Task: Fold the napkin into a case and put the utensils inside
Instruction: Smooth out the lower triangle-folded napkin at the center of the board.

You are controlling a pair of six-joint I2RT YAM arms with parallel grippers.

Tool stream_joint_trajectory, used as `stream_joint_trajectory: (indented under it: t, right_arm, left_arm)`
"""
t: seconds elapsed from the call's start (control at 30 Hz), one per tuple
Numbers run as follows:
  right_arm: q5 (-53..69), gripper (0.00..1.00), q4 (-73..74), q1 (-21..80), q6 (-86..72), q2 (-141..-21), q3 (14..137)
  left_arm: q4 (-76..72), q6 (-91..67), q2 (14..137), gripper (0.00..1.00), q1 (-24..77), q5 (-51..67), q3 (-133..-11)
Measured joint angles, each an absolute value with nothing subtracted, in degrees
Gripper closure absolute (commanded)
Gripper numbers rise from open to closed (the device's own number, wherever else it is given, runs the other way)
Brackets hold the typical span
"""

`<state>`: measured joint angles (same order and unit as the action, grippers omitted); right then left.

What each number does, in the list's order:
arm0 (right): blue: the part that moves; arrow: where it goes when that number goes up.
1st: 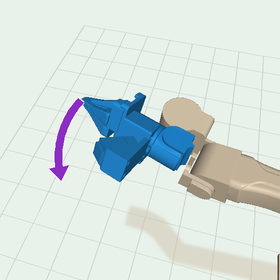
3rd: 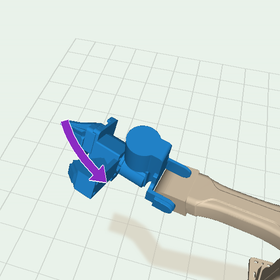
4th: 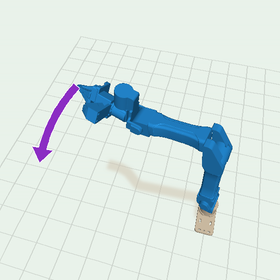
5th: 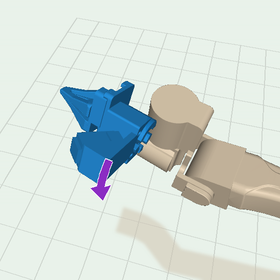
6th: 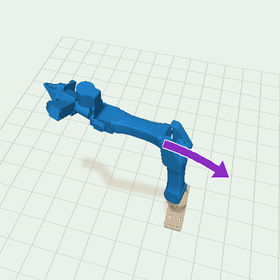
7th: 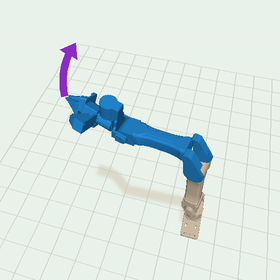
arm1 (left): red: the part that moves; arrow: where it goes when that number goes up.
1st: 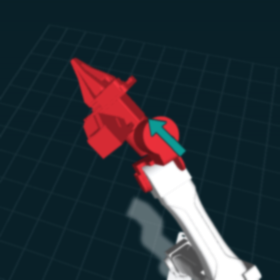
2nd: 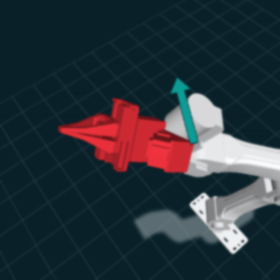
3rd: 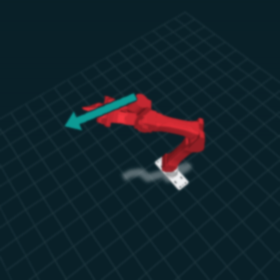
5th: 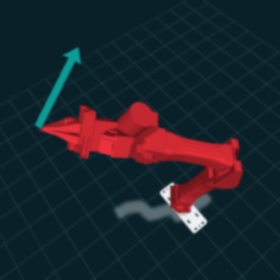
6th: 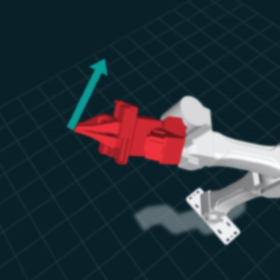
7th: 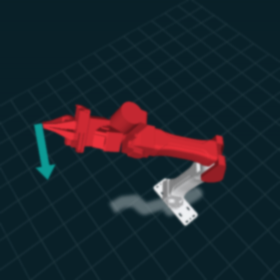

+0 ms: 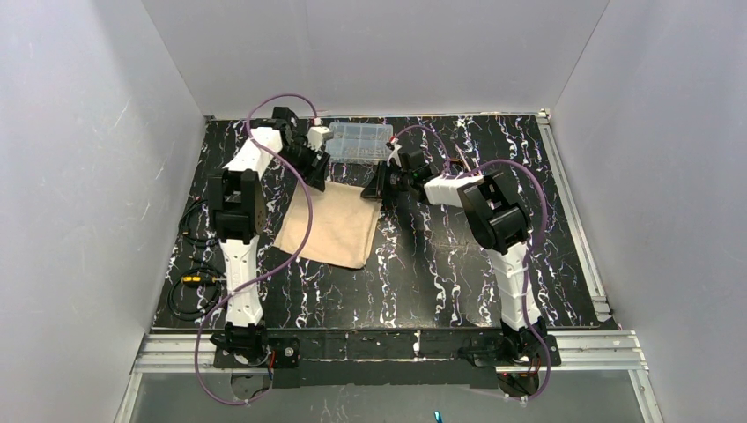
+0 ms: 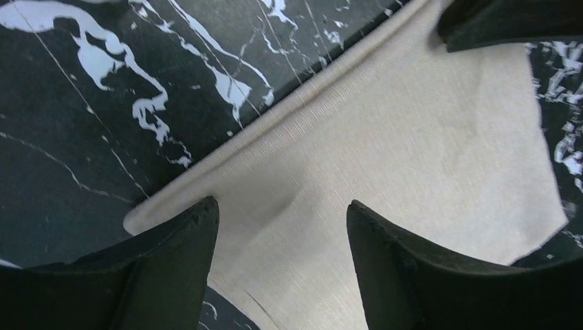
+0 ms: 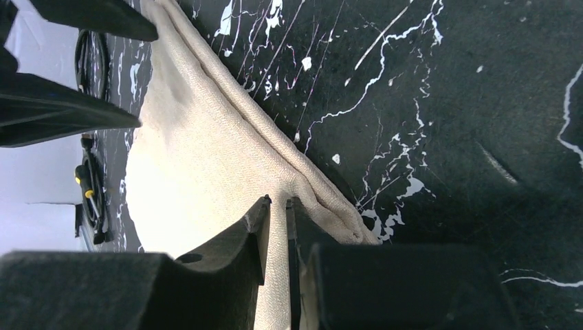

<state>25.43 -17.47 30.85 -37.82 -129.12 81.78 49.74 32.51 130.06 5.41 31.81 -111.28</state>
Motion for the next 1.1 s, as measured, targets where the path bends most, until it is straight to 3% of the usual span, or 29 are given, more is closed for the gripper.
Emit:
stream_joint_trajectory:
  t: [0.23,0.67,0.87,1.1]
  right_arm:
    - [25.6,0.77,-17.7,30.3,-36.8,-129.1,81.7]
    - [26.7,0.80,-17.5,29.0,-32.1,-129.1,81.6]
    - [28.1,0.81,-17.9,28.9,-29.7,-126.3,77.1]
    - [29.6,0.79,-16.0,30.9,-25.8,-116.5,63.9]
  left_arm:
    - [47.5,31.9,135.7,0.33,6.9,26.9,-117.3]
    - [42.8,30.5,136.6,0.38,8.1,21.8,-116.7]
    - [39.6,31.7,131.7,0.43,9.1,21.4,-107.5]
    - [40.0,32.1,118.2,0.41,10.1,23.5,-86.7]
